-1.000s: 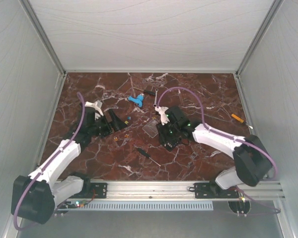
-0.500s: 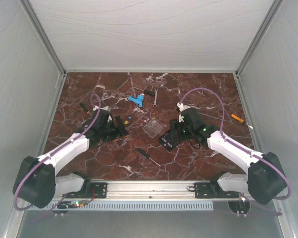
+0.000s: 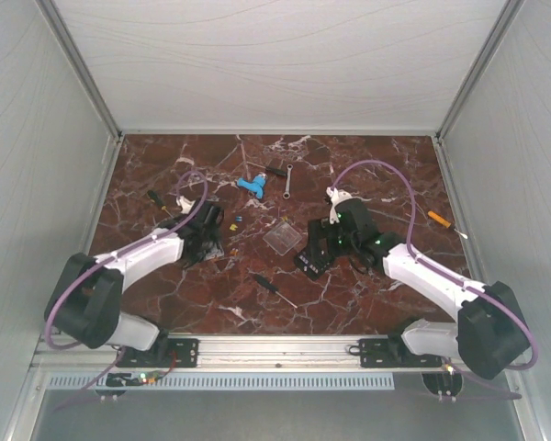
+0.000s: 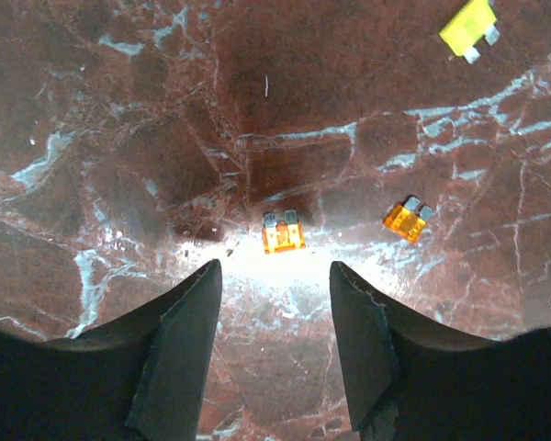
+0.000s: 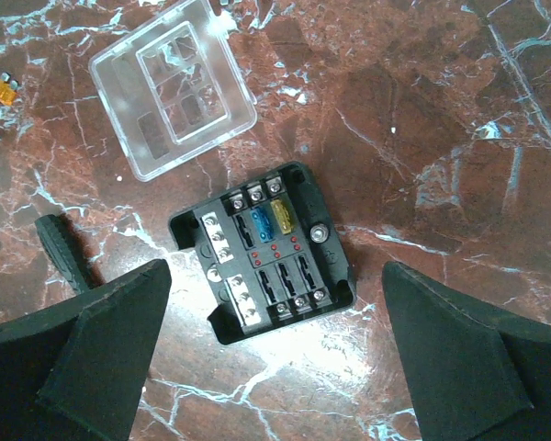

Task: Snap on the fuse box
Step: Pick up the fuse from the center of the board.

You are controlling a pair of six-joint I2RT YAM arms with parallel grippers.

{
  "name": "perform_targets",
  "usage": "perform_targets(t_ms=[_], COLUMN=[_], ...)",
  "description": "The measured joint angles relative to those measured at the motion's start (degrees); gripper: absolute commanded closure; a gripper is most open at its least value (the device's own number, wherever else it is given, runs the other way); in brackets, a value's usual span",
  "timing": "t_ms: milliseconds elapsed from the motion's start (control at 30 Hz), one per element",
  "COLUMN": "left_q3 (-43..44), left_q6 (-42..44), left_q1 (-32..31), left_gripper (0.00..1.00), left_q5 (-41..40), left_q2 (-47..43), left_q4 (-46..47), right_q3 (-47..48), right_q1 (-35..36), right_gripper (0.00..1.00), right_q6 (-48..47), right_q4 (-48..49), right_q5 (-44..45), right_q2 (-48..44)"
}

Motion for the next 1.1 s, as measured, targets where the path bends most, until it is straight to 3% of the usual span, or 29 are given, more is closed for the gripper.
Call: perform_targets(t_ms=[267,800,1100], left_q3=[4.07,4.90,5.11], left_q6=[-0.31,-2.75,-3.21], left_q1=[-1.11,-1.60,-1.66], left_gripper=[0.59,0.69,0.64], left_q5=[-2.54,-2.95,-3.13], left_q2=[6.86,10.08,10.47], left_q4=[-1.46,-2.91,-2.86], right_q3=[-1.05,-1.97,-2.21], right_q1=[0.00,-0.15,-0.15], right_gripper=[0.02,0.02,0.02], right_q6=[-0.92,-0.94,-0.94], right_q4=[0.85,2.69,2.91], right_q5=[0.57,0.61,0.22], right_q2=[-1.05,-2.54,-3.48])
